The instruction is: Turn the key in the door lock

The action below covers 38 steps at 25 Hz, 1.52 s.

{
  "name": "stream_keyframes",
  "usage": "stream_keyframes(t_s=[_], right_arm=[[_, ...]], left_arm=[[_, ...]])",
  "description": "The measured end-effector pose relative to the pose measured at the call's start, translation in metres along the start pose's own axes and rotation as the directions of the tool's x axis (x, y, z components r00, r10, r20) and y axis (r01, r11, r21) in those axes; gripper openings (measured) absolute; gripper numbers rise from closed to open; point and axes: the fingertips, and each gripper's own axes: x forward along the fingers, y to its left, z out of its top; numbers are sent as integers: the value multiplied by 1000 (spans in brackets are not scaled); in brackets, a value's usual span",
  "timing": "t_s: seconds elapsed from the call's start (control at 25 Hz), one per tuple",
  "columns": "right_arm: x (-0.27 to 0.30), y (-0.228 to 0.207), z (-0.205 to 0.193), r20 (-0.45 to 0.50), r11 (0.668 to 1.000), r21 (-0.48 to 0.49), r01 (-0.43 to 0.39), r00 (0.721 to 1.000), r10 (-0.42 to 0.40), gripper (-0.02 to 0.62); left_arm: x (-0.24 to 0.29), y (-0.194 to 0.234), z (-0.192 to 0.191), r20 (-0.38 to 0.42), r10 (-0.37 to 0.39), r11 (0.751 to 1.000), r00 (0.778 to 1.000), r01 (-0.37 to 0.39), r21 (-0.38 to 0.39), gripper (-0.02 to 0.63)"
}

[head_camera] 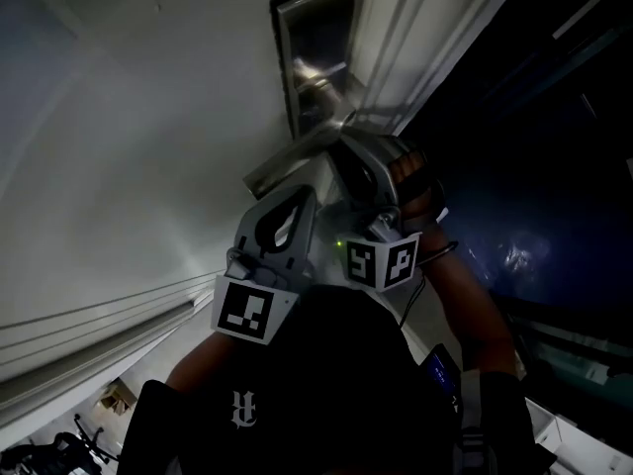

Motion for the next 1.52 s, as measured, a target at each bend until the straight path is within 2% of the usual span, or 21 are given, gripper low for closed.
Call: stream_keyframes(t_s=[0.12, 0.24, 0.32, 0.4, 0.44, 0.52, 0.68, 0.76, 0.88, 1.0, 1.08, 1.2, 1.24, 1.28, 1.32, 1.44, 1.52], right_arm=[[9, -4, 1, -22, 999, -23, 45, 999, -46, 77], [12, -2, 2, -39, 999, 0, 49, 998, -49, 28], [12, 0, 0, -51, 998, 58, 32, 998, -30, 24], [12, -1, 0, -54, 980, 199, 8, 999, 3, 23], [12, -1, -1, -50, 955, 298, -10, 998, 26, 21], [13, -3, -2, -36, 879, 475, -41, 997, 66, 21], [13, -5, -4, -3, 725, 686, -64, 996, 91, 20], [14, -6, -6, 17, 615, 785, -79, 994, 106, 20], [14, -6, -9, 69, 403, 907, -121, 988, 141, 20], [15, -6, -14, 134, 186, 969, -161, 979, 151, 20], [15, -6, -16, 176, 15, 984, -180, 973, 151, 20], [16, -3, -19, 254, -293, 933, -207, 958, 132, 21], [17, -4, -20, 280, -378, 900, -218, 953, 118, 21], [18, -6, -19, 308, -444, 864, -235, 946, 98, 21], [19, -9, -18, 333, -493, 832, -254, 940, 77, 21], [18, -7, -24, 352, -598, 762, -249, 934, 60, 22], [17, 1, -30, 351, -701, 681, -211, 934, 60, 23]], left_arm=[[0, 6, 1, 2, -7, 1000, 1000, 7, -1, 6], [-1, 12, 2, 5, -14, 1000, 1000, 14, -2, 6], [-1, 15, 2, 5, -21, 1000, 1000, 21, 1, 6], [-1, 16, 2, 5, -27, 1000, 1000, 27, 11, 6], [-1, 17, 2, 4, -28, 999, 1000, 28, 17, 6], [-1, 18, 1, 3, -26, 999, 1000, 26, 22, 6], [1, 19, 2, 4, -27, 999, 1000, 27, 24, 6], [2, 17, 2, 7, -27, 999, 1000, 27, 26, 6], [3, 13, 3, 9, -21, 999, 1000, 21, 28, 6], [1, 11, 4, 11, 0, 1000, 1000, -1, 28, 6], [0, 10, 5, 16, 15, 999, 1000, -16, 30, 6], [-1, 5, 8, 23, 32, 999, 999, -32, 33, 6], [-1, 3, 9, 25, 36, 999, 999, -37, 34, 6], [-2, 1, 10, 27, 41, 998, 999, -42, 35, 6], [-2, -1, 11, 30, 46, 998, 998, -47, 37, 6], [-4, -7, 14, 40, 62, 997, 997, -63, 42, 6], [-6, -9, 15, 46, 74, 996, 996, -76, 44, 6]])
